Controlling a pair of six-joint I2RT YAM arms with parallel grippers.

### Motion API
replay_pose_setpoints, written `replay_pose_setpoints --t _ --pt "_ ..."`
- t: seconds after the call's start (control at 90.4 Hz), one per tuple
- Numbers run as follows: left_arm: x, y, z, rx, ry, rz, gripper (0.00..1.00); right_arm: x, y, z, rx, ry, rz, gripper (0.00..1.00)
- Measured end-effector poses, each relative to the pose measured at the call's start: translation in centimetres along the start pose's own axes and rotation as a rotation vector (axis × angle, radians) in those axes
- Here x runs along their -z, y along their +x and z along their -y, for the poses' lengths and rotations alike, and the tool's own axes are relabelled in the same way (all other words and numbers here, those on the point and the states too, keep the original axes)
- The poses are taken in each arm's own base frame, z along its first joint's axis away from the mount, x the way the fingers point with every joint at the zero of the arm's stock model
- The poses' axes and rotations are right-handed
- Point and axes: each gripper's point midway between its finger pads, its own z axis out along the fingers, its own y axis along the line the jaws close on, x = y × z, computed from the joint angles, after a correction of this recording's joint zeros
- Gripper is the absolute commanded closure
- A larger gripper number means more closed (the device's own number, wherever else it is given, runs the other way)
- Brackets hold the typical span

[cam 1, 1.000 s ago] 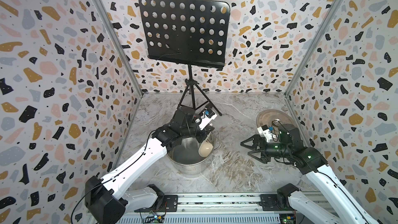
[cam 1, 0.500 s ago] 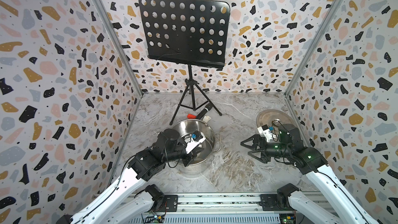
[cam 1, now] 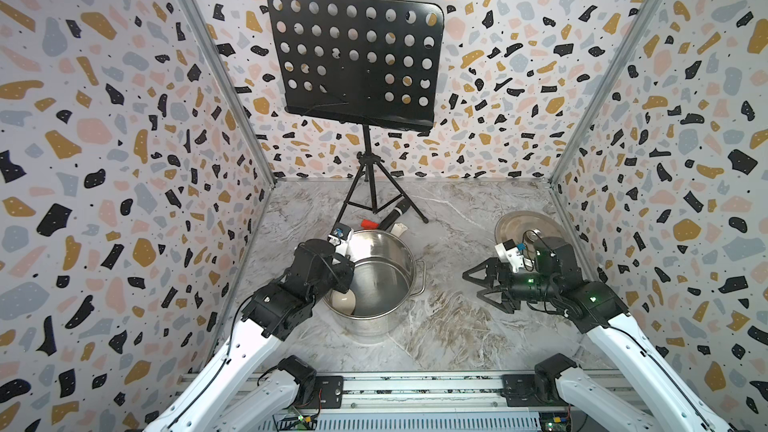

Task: Stir the soup with a spoon
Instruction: Stir the soup in the pan with a stick.

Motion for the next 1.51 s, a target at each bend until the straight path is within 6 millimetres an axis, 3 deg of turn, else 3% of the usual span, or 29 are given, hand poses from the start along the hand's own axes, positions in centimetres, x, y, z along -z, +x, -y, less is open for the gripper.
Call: replay_pose_setpoints --t 0.199,0.354,0.498,0.697,0.852,0.985,1.151,1.317,1.505 --pt "-2.6 -2.3 0.1 -0.066 -0.008 -0.022 1.0 0.3 0.2 -0.3 0.012 -0.011 0.008 0.0" --pt "-4.6 -4.6 3.1 -0.112 0.15 0.017 1.0 0.6 0.3 -0.5 0.022 -0.02 0.016 0.0" --pt "-5.1 -7.2 6.8 -0.138 0.344 0.071 1.0 1.0 0.5 -0.7 0.026 -0.027 0.027 0.0" --pt "-2.8 -8.0 12.7 -0.23 0.602 0.126 1.0 1.3 0.5 -0.7 0.027 -0.026 0.041 0.0" --pt "0.1 -6.6 15.0 -0.307 0.716 0.134 1.0 1.3 0.5 -0.6 0.021 -0.02 0.043 0.0" --pt "2.7 -4.3 15.3 -0.341 0.765 0.136 1.0 1.3 0.5 -0.5 0.018 -0.018 0.042 0.0" --pt "4.8 -0.9 14.2 -0.344 0.754 0.127 1.0 0.9 0.3 -0.2 0.005 -0.006 0.033 0.0" --pt "4.7 1.5 12.1 -0.292 0.654 0.115 1.0 0.3 0.1 0.3 -0.015 0.013 0.018 0.0" --pt "3.7 1.5 7.4 -0.117 0.435 0.095 1.0 0.2 0.0 0.3 -0.017 0.018 0.012 0.0"
